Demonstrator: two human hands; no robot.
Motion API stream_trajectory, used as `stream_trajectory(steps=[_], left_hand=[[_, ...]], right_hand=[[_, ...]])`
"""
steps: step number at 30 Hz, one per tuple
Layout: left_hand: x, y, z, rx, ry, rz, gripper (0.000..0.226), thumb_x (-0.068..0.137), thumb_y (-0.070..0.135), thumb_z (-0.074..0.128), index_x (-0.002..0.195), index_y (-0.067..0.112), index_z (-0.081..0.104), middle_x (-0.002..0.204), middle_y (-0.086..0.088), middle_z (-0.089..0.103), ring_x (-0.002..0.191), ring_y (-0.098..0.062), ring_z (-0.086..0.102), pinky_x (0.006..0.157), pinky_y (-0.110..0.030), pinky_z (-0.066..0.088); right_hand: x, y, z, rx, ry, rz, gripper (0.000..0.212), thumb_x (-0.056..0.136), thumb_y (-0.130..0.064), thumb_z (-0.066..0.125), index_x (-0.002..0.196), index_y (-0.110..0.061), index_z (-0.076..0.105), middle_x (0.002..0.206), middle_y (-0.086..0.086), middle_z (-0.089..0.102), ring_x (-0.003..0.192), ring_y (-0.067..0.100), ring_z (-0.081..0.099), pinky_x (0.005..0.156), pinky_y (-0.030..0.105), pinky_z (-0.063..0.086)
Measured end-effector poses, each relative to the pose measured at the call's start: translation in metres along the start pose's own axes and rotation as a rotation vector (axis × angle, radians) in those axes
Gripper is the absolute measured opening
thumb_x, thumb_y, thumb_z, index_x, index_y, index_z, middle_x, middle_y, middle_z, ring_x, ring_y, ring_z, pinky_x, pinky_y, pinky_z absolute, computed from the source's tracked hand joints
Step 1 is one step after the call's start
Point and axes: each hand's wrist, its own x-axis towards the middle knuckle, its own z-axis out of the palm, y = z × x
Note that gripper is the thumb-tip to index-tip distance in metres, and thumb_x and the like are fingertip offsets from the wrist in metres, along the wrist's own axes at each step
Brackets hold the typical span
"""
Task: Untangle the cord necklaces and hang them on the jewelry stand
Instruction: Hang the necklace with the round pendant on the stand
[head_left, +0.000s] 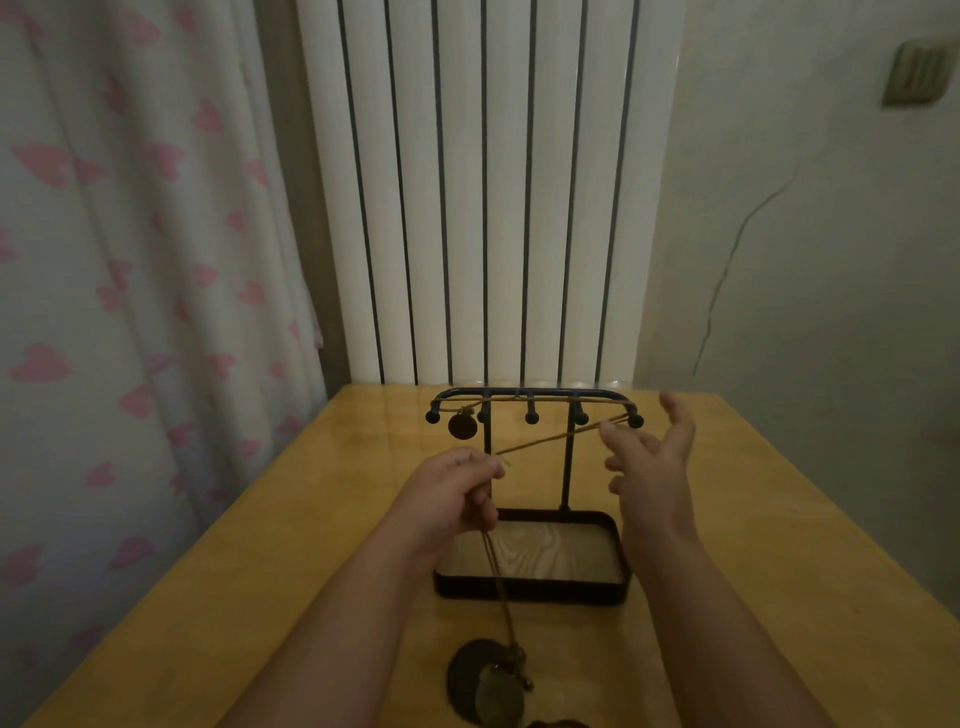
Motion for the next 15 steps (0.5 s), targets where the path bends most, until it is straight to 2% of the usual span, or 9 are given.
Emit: stream_trajectory(steps=[3, 5, 11, 15], left_hand=[[-0.001, 0.004, -0.004, -0.002, 0.008, 0.006, 0.017, 0.098, 0.016, 0.053, 0.093, 0.009, 0.067, 0.06, 0.002, 0.052, 0.06, -0.017, 0.053, 0.063, -0.034, 0.048], [-0.001, 0.006, -0.009, 0.008, 0.018, -0.004, 0.017, 0.098, 0.017, 0.053, 0.094, 0.01, 0.067, 0.063, 0.001, 0.053, 0.061, -0.017, 0.053, 0.064, -0.034, 0.048], [0.001, 0.018, -0.029, -0.254, 0.092, -0.095, 0.025, 0.099, 0.025, 0.051, 0.077, 0.014, 0.055, 0.058, 0.0, 0.046, 0.052, -0.015, 0.049, 0.06, -0.034, 0.045], [0.003, 0.028, -0.042, -0.353, 0.181, -0.119, 0.024, 0.099, 0.027, 0.05, 0.079, 0.015, 0.054, 0.056, 0.003, 0.044, 0.048, -0.013, 0.043, 0.059, -0.032, 0.039]], right_hand=[[-0.001, -0.001, 0.004, -0.154, -0.008, -0.093, 0.032, 0.099, -0.044, 0.044, 0.13, -0.05, 0.039, 0.116, -0.003, 0.059, 0.102, 0.018, 0.056, 0.087, 0.042, 0.05], [0.001, 0.002, 0.005, -0.204, 0.014, -0.137, 0.022, 0.101, -0.039, 0.042, 0.118, -0.051, 0.048, 0.111, -0.004, 0.062, 0.096, 0.017, 0.058, 0.083, 0.04, 0.052], [0.006, 0.003, 0.002, -0.23, 0.118, -0.171, 0.028, 0.098, -0.023, 0.053, 0.122, -0.036, 0.062, 0.114, -0.008, 0.065, 0.101, 0.01, 0.059, 0.092, 0.044, 0.053], [0.005, 0.001, 0.001, -0.222, 0.135, -0.167, 0.031, 0.097, -0.02, 0.055, 0.123, -0.033, 0.065, 0.113, -0.006, 0.068, 0.103, 0.011, 0.06, 0.094, 0.044, 0.053]])
